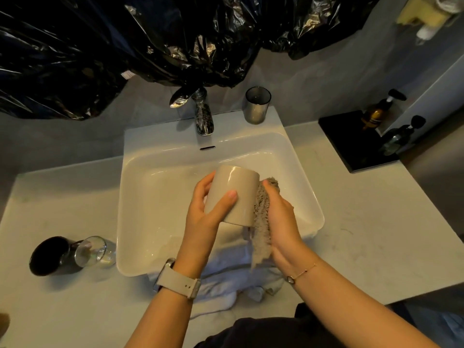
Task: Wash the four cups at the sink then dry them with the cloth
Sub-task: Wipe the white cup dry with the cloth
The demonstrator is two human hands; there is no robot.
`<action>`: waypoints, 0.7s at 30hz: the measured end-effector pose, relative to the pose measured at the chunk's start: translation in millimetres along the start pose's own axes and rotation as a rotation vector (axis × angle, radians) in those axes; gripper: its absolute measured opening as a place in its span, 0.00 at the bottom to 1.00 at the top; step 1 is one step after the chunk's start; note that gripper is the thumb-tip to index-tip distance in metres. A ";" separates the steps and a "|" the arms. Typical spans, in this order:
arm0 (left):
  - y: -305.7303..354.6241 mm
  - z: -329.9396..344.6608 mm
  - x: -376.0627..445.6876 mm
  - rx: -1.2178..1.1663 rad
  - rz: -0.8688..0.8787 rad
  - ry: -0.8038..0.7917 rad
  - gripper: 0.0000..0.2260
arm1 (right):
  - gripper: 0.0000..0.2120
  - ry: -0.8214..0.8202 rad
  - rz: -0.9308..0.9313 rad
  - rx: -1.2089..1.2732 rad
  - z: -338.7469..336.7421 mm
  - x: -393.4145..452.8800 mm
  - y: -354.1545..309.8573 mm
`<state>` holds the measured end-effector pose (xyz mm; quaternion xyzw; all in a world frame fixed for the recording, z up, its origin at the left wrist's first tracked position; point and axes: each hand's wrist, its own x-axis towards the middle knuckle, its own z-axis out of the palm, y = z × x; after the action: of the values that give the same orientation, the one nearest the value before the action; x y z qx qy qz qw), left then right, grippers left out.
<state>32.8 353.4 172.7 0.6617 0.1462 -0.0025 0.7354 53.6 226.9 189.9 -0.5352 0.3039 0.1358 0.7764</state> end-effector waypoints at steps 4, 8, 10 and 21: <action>2.7 15.6 -3.7 -0.328 -0.143 0.183 0.27 | 0.17 0.034 -0.022 0.138 13.0 -6.0 8.6; 5.7 17.1 0.2 -0.326 -0.275 0.144 0.29 | 0.18 -0.092 -0.158 -0.158 6.2 -2.1 7.8; 5.9 6.8 6.7 -0.288 -0.287 0.164 0.30 | 0.18 -0.227 -0.323 -0.681 -8.7 1.4 -8.2; -5.8 -18.6 4.2 -0.149 -0.484 0.028 0.34 | 0.09 -0.296 -0.740 -0.752 -28.1 7.0 -69.3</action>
<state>31.7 371.6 164.7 0.5512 0.3102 -0.1584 0.7582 86.9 173.3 230.6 -0.8223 -0.0865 0.0265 0.5619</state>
